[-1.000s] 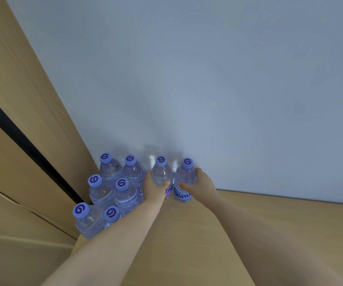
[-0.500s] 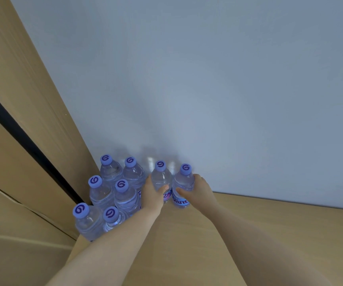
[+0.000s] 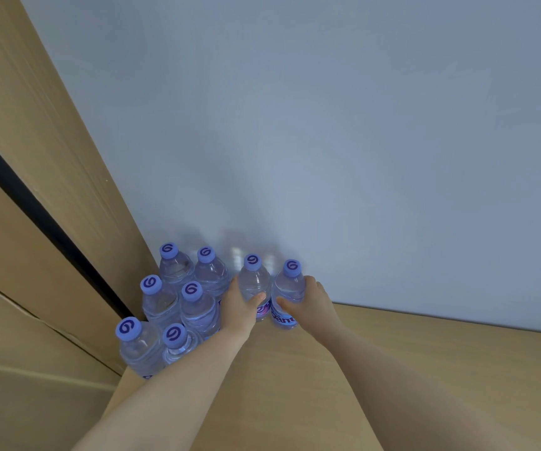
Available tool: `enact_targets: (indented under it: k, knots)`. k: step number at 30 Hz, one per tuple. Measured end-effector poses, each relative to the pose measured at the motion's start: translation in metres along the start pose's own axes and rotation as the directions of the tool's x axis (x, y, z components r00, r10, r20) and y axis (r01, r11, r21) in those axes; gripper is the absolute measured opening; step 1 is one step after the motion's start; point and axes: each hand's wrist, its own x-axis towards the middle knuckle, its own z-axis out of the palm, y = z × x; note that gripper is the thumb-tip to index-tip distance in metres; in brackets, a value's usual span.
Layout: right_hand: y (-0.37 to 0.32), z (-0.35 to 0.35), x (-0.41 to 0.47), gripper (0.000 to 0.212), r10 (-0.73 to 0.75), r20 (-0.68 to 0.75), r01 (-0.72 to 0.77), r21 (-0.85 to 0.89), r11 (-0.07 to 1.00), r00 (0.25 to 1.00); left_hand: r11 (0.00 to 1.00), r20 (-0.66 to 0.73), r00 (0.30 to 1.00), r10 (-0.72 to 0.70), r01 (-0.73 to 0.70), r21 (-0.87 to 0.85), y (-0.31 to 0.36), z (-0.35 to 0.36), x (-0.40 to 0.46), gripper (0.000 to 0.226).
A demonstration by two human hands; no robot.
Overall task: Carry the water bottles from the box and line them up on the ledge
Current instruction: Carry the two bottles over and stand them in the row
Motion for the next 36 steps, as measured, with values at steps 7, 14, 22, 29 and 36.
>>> enact_targets:
  k: [7,14,22,29,36]
  knots:
    - [-0.002,0.003,-0.003,0.054,0.056,0.033,-0.06,0.109,0.992,0.998,0.999,0.051,0.998,-0.022,0.02,0.049,0.007,-0.001,-0.002,0.04]
    - [0.017,0.007,-0.023,0.01,0.076,0.137,-0.073,-0.025,0.997,0.988,0.989,0.017,1.0,-0.011,0.009,0.148,-0.002,-0.001,-0.029,0.036]
    - [0.034,0.054,-0.069,0.032,0.251,0.416,-0.047,-0.442,0.896,0.874,0.908,0.245,0.93,-0.274,0.166,0.385,-0.058,-0.009,-0.085,0.033]
    - [0.002,0.11,-0.11,0.017,0.135,0.549,0.164,-0.461,0.872,0.825,0.824,-0.016,0.975,-0.22,0.195,0.532,-0.098,-0.09,-0.14,0.027]
    - [-0.077,0.208,-0.157,0.035,-0.006,0.691,0.378,-0.388,0.841,0.723,0.715,-0.241,0.916,-0.32,0.4,0.573,-0.141,-0.23,-0.183,0.03]
